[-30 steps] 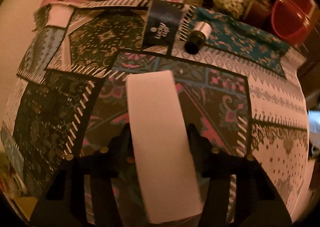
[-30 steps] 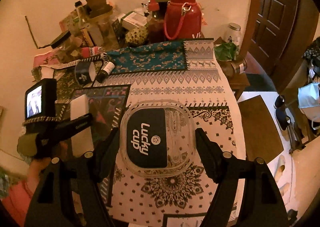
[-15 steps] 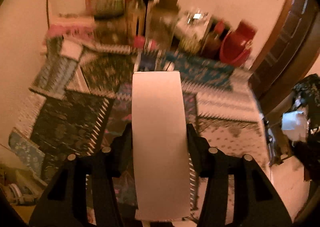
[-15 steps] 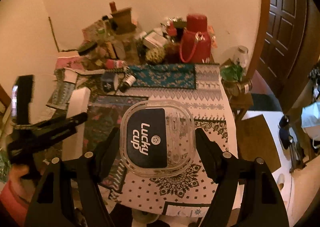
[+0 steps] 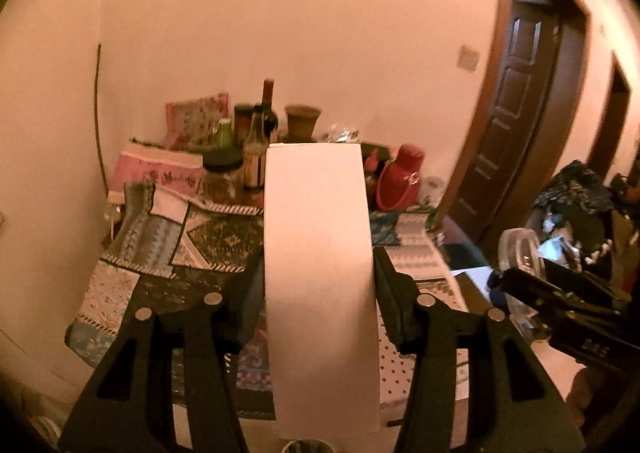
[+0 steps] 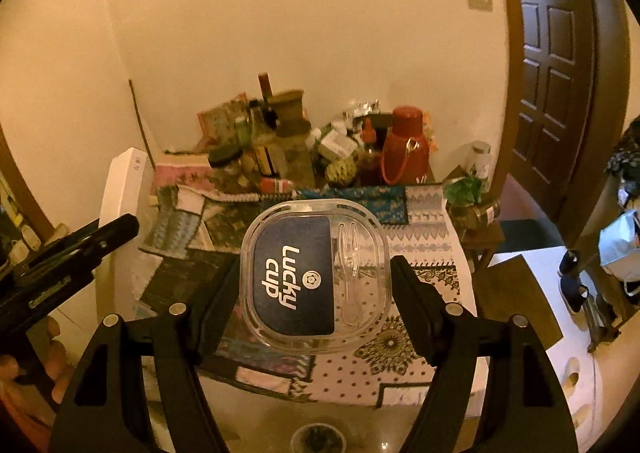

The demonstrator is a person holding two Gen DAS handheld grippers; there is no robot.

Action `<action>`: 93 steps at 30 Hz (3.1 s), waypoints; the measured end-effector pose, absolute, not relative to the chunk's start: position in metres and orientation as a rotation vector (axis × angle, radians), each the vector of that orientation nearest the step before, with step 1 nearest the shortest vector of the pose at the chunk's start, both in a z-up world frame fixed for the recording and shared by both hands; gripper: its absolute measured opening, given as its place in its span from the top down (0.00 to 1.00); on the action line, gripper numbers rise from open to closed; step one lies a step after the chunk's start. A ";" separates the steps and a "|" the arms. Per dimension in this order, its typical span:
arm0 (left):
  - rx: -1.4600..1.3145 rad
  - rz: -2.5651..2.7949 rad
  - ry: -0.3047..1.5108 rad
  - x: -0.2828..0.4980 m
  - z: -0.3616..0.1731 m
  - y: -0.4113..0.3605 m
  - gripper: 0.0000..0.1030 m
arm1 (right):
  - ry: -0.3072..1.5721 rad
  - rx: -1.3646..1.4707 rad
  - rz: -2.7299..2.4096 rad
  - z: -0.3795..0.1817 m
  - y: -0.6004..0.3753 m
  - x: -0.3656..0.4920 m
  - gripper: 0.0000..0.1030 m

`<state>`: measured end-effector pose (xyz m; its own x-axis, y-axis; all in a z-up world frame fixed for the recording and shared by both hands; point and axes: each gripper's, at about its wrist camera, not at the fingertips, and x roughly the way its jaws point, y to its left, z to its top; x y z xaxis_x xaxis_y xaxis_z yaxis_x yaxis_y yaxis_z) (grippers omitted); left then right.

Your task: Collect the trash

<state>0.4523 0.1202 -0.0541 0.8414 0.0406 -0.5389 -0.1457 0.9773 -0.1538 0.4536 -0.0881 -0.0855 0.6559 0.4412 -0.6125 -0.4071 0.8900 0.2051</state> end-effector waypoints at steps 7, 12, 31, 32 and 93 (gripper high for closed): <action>-0.166 0.029 0.516 0.374 -0.036 0.135 0.51 | 0.661 0.107 0.431 -0.064 -0.078 0.380 0.31; -0.153 -0.002 0.506 0.318 -0.036 0.142 0.51 | 0.625 0.128 0.411 -0.056 -0.071 0.319 0.31; -0.142 -0.091 0.688 0.253 -0.101 0.115 0.51 | 0.754 0.104 0.348 -0.096 -0.091 0.246 0.31; -0.147 -0.090 0.705 0.254 -0.108 0.113 0.51 | 0.772 0.102 0.350 -0.103 -0.092 0.249 0.31; -0.276 0.028 1.383 0.344 -0.645 0.051 0.38 | 1.311 0.029 0.376 -0.557 -0.103 0.328 0.27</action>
<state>0.3439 0.0506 -0.6450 0.1921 -0.1416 -0.9711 -0.1807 0.9675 -0.1768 0.3284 -0.1034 -0.5572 0.2055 0.2864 -0.9358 -0.2538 0.9391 0.2317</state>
